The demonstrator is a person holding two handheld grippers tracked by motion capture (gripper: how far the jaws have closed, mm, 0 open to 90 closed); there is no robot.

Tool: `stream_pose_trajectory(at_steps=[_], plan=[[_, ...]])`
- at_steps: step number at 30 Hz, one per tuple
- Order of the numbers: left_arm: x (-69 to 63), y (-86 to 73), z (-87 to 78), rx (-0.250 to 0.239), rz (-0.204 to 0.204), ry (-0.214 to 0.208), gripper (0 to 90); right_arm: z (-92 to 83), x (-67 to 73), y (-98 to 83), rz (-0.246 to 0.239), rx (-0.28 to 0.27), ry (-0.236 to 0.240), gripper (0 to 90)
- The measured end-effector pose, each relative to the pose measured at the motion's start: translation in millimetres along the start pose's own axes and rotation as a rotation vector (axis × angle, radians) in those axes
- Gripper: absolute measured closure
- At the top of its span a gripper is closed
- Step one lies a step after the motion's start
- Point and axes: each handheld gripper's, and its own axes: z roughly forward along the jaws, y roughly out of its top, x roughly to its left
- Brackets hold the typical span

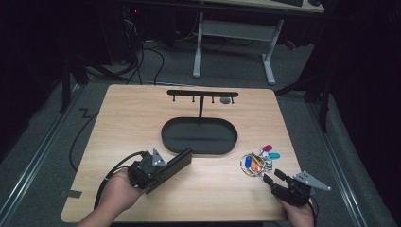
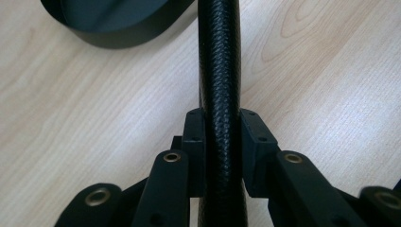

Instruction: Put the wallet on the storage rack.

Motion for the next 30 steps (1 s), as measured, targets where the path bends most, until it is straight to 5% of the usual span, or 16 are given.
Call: stream_pose_trajectory(at_steps=[19, 30], plan=[[-9.4, 33.5, -31.4, -0.11, 0.196, 0.131, 75.5, -3.1, -3.2, -1.1, 0.019, -0.008, -0.002, 38.7], [-8.6, 59.3, -22.1, -0.15, 0.318, 0.216, 75.6, -5.9, -3.9, -1.6, 0.024, -0.012, -0.008, 38.8]])
